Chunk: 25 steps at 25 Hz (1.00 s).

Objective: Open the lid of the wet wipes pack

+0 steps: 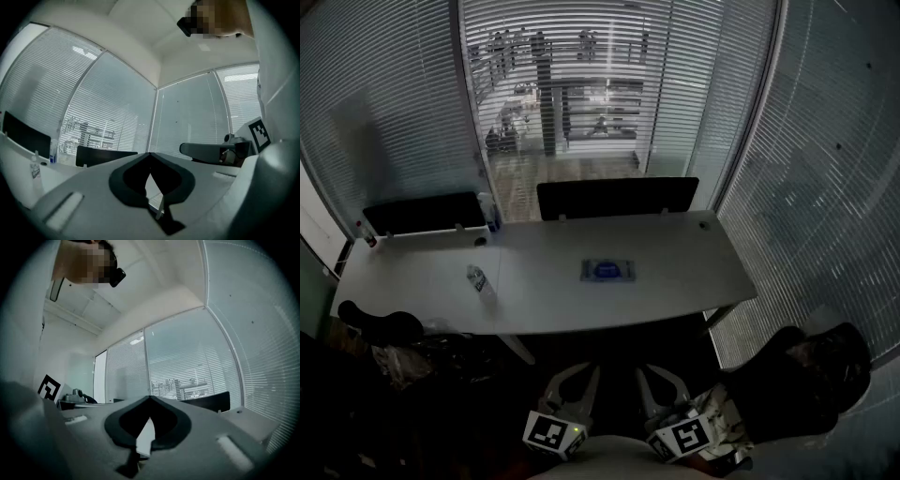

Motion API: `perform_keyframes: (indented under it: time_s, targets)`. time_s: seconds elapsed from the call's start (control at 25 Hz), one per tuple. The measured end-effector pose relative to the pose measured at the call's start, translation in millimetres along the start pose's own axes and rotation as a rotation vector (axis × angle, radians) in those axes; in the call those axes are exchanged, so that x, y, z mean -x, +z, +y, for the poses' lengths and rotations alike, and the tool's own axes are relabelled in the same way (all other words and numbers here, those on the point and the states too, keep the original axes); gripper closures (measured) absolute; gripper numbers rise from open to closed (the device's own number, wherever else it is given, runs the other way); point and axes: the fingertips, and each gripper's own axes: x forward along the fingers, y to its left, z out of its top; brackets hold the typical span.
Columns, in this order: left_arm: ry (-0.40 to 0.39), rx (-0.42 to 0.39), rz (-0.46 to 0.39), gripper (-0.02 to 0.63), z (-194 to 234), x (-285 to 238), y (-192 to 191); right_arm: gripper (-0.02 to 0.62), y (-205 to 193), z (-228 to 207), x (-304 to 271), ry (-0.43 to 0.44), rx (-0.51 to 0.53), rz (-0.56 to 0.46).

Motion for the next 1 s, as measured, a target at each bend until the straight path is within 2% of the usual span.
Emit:
perform_keyframes:
  time_s: [0.36, 0.52, 1.0]
  targets:
    - [0.008, 0.001, 0.002, 0.604, -1, 4, -3, 0.595, -3, -2, 5, -0.011, -0.035, -0.002]
    - [0.006, 0.000, 0.000, 0.603, -5, 3, -5, 0.595, 3, 0, 9, 0.029, -0.082, -0.039]
    - [0.015, 0.025, 0.037, 0.603, -30, -13, -15, 0.594, 1, -25, 29, 0.008, -0.080, -0.035]
